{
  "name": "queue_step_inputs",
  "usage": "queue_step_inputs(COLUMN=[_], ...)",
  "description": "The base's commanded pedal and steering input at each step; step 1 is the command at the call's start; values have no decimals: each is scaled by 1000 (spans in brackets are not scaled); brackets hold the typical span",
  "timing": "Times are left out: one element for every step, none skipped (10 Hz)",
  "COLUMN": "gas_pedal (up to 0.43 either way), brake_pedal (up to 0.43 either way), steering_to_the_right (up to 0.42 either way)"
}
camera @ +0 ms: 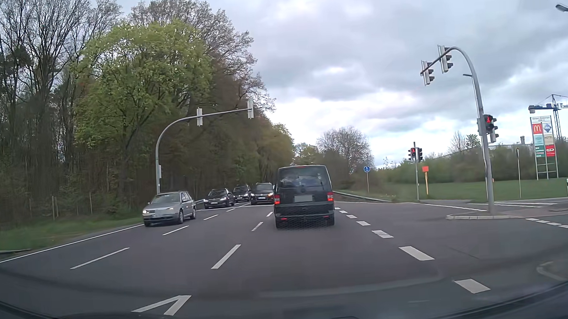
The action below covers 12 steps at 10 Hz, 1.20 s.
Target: Follow the waypoints while adhering to traffic rules and regulations
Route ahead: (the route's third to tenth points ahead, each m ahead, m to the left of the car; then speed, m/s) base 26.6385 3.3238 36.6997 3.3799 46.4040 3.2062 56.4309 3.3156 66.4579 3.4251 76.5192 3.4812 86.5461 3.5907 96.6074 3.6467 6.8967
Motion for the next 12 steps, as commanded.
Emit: queue_step_inputs(gas_pedal=[209,209,209,209,209,209,209,209,209,209,209,209], brake_pedal=[6,6,6,0,6,6,6,6,6,6,6,6], steering_to_the_right=[-3,-3,-3,-3,-3,-3,-3,-3,-3,-3,-3,-3])
